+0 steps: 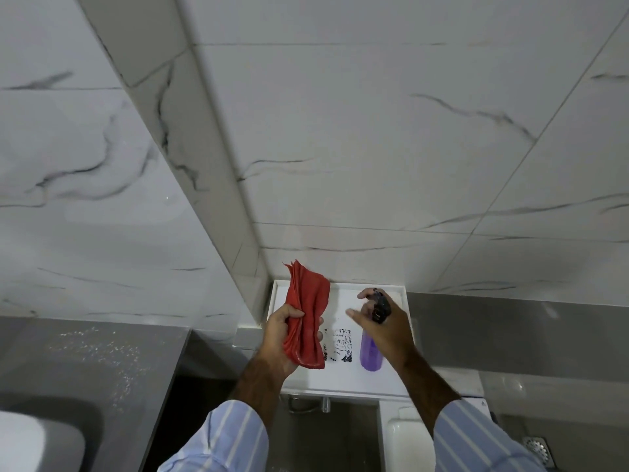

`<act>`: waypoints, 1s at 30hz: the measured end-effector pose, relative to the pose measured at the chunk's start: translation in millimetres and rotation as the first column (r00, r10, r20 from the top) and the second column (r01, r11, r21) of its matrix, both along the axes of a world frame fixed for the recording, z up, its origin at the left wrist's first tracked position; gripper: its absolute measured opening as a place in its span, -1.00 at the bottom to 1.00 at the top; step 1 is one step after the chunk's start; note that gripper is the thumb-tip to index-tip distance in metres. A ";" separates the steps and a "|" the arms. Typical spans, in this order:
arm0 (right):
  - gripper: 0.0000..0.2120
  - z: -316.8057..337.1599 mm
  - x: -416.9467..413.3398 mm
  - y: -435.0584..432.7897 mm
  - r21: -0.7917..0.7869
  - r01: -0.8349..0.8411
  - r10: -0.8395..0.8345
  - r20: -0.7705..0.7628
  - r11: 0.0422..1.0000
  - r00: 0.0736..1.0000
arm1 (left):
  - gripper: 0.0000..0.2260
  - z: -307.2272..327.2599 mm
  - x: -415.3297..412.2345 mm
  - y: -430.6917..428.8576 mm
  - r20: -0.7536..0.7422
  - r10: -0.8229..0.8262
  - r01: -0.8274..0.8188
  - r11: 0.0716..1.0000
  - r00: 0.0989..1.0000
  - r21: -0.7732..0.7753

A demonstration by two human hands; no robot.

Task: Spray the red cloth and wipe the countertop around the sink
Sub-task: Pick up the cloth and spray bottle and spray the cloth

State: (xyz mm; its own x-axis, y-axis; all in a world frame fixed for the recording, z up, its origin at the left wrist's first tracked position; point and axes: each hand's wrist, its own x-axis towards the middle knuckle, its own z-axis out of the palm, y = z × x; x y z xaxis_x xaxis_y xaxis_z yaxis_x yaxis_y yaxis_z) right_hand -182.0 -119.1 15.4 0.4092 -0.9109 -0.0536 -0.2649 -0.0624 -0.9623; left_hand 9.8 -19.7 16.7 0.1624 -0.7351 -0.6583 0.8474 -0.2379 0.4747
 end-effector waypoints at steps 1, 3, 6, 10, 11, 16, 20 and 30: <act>-0.77 -8.3 -2.0 3.4 0.019 -0.006 0.007 -0.021 1.000 1.000 | -0.53 -0.9 -1.0 0.3 -0.002 -0.004 0.004 1.000 1.000 0.003; -0.71 -17.6 -1.9 6.7 0.042 0.007 -0.005 -0.043 0.999 0.999 | -0.53 -1.8 -1.1 -0.2 -0.002 -0.009 0.009 1.000 1.000 0.006; -0.59 -15.7 4.1 1.1 0.053 0.029 -0.027 -0.031 0.998 0.999 | -0.49 0.7 -0.7 -3.0 -0.013 -0.011 0.011 1.000 1.000 0.002; -0.55 13.9 5.8 -15.4 0.042 -0.051 0.054 -0.069 0.998 0.996 | -0.48 12.0 0.2 -7.9 -0.099 0.002 -0.011 0.996 0.995 -0.092; -0.58 24.2 5.2 -19.0 0.063 -0.106 0.111 -0.078 0.992 0.991 | -0.48 15.1 0.6 -9.2 -0.126 -0.002 -0.014 0.992 0.992 -0.129; -0.62 85.3 8.5 -34.4 0.274 -0.432 0.478 -0.134 0.859 0.868 | -0.38 28.9 -0.2 -18.5 -0.204 0.002 -0.053 0.969 0.979 -0.242; -0.51 120.6 16.6 -37.9 0.397 -0.439 0.549 -0.223 0.806 0.806 | -0.33 37.8 -2.6 -23.7 -0.207 -0.016 -0.036 0.969 0.978 -0.245; -0.81 167.2 35.3 -31.1 0.532 -0.300 0.513 -0.312 0.792 0.800 | -0.06 52.6 -6.8 -33.3 -0.189 -0.008 -0.031 0.979 0.982 -0.202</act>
